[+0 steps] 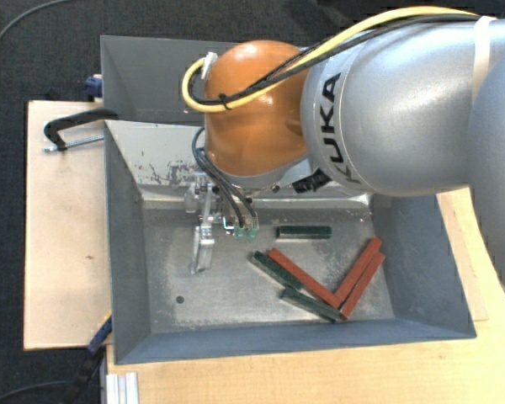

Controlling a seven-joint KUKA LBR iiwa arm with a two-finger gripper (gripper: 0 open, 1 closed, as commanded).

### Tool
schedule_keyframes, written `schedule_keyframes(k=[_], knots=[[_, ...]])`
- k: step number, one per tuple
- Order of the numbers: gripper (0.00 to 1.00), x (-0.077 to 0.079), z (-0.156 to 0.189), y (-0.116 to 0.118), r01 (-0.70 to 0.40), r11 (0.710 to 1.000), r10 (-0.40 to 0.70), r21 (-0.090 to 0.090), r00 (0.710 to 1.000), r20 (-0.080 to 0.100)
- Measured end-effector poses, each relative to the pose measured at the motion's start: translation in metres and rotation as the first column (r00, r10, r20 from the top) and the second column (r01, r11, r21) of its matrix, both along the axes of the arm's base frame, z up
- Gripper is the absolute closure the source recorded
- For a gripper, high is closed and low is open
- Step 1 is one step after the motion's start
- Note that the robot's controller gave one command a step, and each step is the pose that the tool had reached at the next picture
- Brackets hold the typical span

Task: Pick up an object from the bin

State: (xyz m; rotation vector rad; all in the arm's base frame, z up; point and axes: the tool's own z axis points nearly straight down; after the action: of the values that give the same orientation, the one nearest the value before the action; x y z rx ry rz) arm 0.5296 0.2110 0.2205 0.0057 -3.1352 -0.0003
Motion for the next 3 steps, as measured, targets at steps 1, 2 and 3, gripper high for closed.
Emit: schedule_keyframes(k=[1,2,3], knots=[[0.0,0.044,-0.109,-0.037,-0.545,0.838,0.545,0.001,0.838,0.003],[0.0,0.044,-0.095,-0.12,-0.511,0.86,0.511,-0.003,0.86,0.007],[0.0,0.067,-0.142,-0.082,-0.541,0.841,0.541,0.002,0.841,0.012]])
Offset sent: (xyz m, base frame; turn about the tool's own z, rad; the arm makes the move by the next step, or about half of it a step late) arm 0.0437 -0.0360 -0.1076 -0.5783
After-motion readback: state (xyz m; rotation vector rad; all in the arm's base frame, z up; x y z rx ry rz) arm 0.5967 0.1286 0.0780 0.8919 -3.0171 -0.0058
